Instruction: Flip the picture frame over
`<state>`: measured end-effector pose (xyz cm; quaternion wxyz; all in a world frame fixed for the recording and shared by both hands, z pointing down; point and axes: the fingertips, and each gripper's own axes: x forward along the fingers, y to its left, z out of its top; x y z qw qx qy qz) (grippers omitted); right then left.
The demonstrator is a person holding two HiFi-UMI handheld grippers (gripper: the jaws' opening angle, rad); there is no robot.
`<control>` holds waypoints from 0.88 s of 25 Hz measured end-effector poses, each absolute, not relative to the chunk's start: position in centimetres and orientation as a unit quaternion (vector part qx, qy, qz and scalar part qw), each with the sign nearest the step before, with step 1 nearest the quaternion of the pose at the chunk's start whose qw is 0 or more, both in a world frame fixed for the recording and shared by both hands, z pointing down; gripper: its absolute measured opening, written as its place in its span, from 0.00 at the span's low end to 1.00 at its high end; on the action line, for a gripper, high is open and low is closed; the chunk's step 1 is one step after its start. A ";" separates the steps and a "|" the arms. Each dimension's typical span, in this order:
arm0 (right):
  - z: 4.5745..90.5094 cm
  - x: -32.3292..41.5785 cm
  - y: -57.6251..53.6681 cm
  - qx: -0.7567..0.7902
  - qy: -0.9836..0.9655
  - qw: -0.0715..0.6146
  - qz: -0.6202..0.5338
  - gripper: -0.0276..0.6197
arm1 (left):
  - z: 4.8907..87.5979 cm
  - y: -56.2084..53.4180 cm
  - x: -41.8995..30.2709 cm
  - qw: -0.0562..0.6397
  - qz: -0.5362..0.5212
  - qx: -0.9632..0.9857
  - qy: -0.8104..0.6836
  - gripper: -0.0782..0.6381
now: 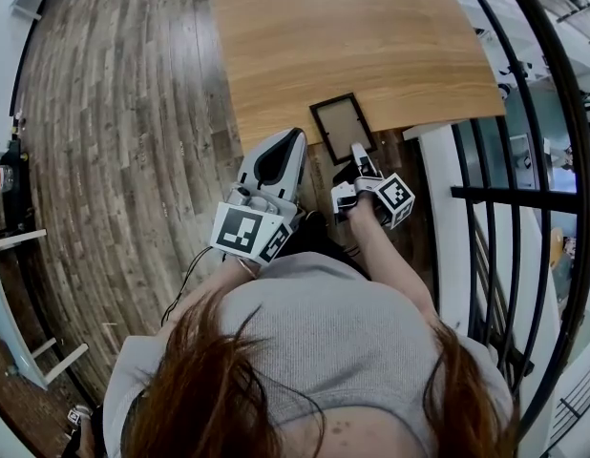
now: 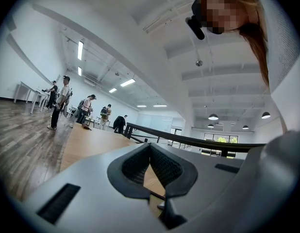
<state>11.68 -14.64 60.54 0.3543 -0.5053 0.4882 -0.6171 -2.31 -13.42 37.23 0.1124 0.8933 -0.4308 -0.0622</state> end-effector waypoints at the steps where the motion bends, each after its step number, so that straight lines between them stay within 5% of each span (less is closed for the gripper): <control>1: 60.4 11.8 -14.5 -0.508 0.486 0.357 -0.616 0.16 | 37.2 -13.3 -2.3 0.112 -0.063 0.894 -0.430 0.12; 22: 54.1 14.6 -16.3 -0.604 0.568 0.277 -0.486 0.16 | 36.6 -12.8 -2.9 0.109 -0.067 0.898 -0.420 0.12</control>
